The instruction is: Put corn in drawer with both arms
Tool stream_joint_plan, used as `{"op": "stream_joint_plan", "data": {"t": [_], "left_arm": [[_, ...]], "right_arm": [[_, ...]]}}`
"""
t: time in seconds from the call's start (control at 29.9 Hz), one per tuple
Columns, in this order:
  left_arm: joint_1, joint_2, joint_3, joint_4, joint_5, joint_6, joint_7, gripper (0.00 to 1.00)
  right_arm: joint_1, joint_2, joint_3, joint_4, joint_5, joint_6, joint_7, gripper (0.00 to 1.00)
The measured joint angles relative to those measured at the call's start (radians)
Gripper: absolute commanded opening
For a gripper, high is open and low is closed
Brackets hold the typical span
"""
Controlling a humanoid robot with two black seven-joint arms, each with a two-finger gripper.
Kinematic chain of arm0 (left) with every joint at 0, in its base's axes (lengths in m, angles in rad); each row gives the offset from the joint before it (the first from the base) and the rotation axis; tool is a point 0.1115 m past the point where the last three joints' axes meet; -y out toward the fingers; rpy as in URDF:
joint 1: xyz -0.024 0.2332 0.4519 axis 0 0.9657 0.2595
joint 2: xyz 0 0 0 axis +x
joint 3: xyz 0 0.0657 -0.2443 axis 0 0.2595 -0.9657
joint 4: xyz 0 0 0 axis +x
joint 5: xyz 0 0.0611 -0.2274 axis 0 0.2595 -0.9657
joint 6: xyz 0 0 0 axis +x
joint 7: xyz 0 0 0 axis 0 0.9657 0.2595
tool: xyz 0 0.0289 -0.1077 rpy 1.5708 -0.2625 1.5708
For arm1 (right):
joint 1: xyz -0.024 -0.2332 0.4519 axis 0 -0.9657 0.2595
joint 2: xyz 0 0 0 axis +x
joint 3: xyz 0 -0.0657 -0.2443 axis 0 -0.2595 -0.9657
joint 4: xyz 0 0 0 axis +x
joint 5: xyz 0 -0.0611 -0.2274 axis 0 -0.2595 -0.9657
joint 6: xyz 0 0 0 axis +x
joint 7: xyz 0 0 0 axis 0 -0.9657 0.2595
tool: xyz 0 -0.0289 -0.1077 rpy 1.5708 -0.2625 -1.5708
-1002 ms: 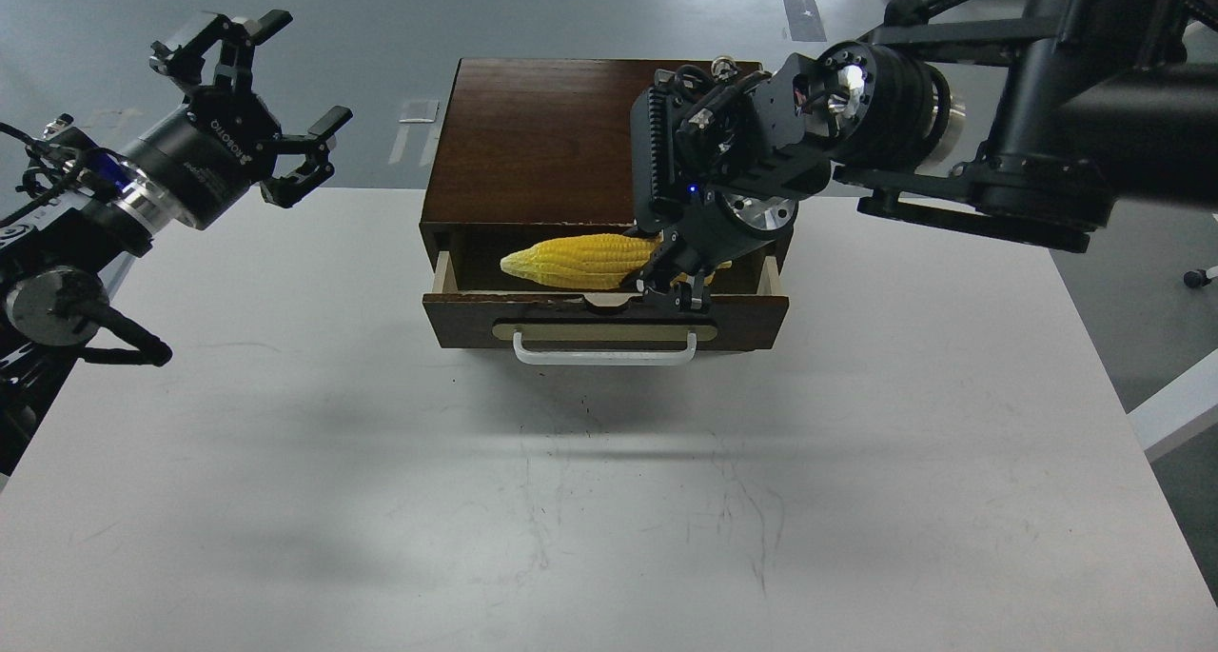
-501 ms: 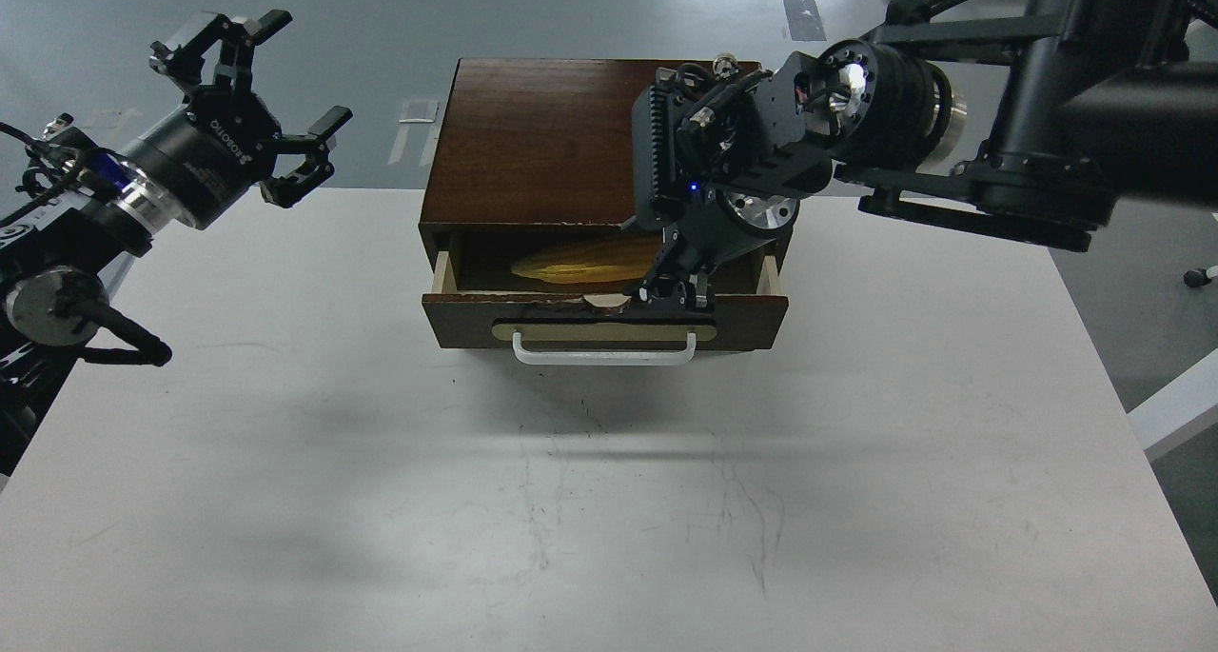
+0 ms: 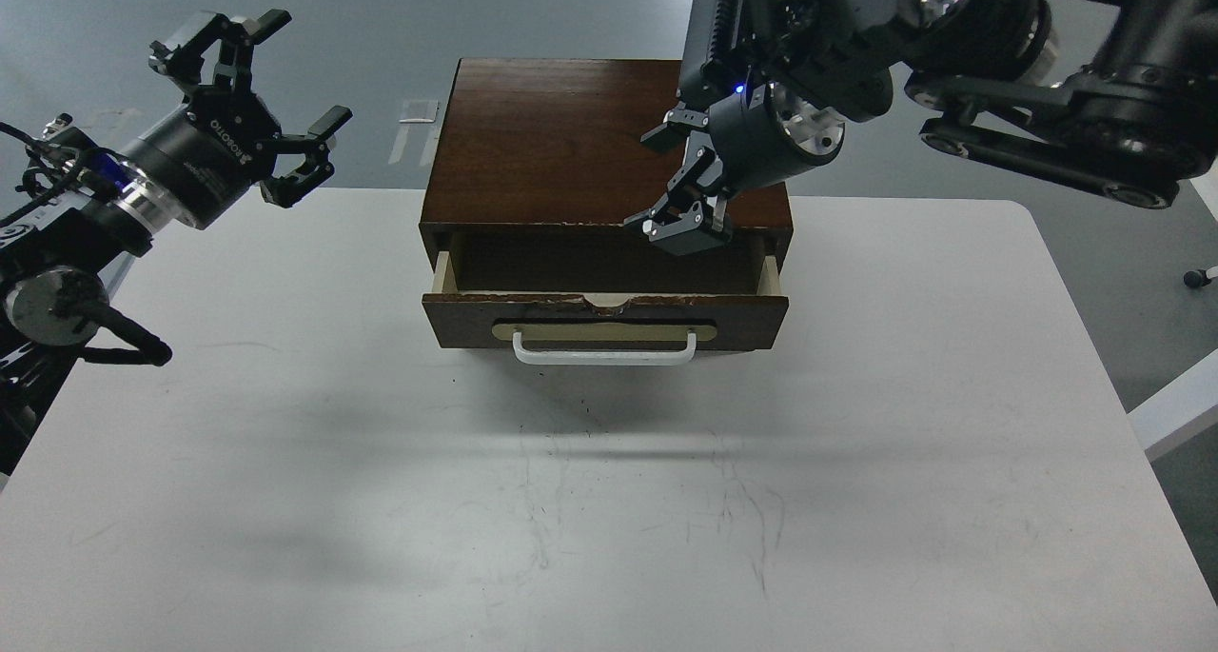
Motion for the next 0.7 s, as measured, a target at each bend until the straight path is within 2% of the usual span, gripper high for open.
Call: {"op": "stream_joint_plan", "data": {"t": [0.17, 0.43, 0.7], "left_arm": [[0.0, -0.003, 0.0, 0.0, 0.001, 0.0, -0.003, 0.98], [0.001, -0.01, 0.0, 0.0, 0.002, 0.0, -0.008, 0.98], [0.003, -0.015, 0.0, 0.0, 0.002, 0.0, -0.001, 0.98]], "right_arm": [[-0.016, -0.133, 0.008, -0.021, 0.272, 0.0, 0.0, 0.98], [-0.164, -0.312, 0.025, -0.059, 0.802, -0.015, 0.0, 0.98], [-0.399, -0.39, 0.118, -0.117, 1.243, -0.02, 0.0, 0.98]]}}
